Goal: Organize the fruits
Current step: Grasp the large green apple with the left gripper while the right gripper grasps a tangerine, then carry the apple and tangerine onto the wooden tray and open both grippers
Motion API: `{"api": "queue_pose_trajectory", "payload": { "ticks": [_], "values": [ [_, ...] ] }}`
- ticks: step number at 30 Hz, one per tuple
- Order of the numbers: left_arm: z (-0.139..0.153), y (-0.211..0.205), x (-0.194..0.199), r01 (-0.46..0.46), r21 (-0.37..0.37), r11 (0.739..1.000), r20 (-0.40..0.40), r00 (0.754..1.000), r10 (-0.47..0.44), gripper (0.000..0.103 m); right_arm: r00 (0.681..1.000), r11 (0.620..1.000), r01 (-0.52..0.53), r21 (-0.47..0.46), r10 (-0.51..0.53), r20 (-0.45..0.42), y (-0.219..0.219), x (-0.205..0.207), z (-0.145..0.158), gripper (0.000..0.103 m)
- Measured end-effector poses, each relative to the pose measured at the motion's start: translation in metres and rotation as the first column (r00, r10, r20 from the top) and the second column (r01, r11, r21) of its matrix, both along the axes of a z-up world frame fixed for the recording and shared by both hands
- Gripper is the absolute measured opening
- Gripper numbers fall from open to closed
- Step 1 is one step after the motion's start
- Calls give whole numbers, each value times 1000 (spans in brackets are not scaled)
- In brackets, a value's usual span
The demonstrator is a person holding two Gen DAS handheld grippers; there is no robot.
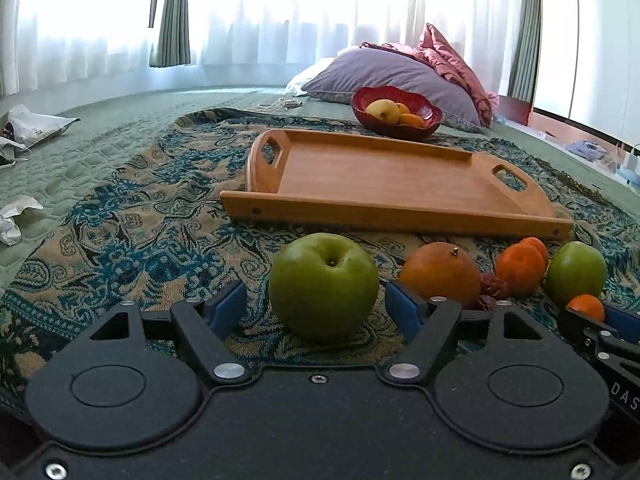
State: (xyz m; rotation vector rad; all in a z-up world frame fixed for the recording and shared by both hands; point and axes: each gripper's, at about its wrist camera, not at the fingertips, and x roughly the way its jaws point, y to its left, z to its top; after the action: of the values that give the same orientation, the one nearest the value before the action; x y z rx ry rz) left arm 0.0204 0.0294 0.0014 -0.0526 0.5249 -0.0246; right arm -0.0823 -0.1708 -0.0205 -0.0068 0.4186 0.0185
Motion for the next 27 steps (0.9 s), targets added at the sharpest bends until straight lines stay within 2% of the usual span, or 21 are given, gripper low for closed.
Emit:
{"api": "queue_pose_trajectory", "payload": {
  "ticks": [7, 10, 12, 16, 20, 27],
  "values": [
    [-3, 1, 5, -1, -4, 1000, -4, 1000, 1, 68, 1000, 1000, -3, -15, 4, 3, 2, 1, -1, 42],
    [-5, 1, 6, -2, 0, 1000, -3, 1000, 2, 63, 1000, 1000, -1, -23, 1, -2, 3, 1, -2, 41],
    [-3, 0, 4, 8, -3, 1000, 11, 1000, -8, 55, 1000, 1000, 8, -18, -8, -1, 3, 1, -2, 36],
    [2, -2, 2, 5, 3, 1000, -2, 1000, -5, 55, 1000, 1000, 5, 10, -5, 11, -1, -2, 2, 34],
    [10, 1, 5, 0, -15, 1000, -16, 1000, 0, 54, 999, 1000, -4, -12, 5, 51, -1, -7, 13, 34],
    [35, -3, 15, 22, -8, 1000, 36, 999, -21, 54, 994, 1000, 6, -14, -5, 108, -12, 9, 40, 34]
  ]
}}
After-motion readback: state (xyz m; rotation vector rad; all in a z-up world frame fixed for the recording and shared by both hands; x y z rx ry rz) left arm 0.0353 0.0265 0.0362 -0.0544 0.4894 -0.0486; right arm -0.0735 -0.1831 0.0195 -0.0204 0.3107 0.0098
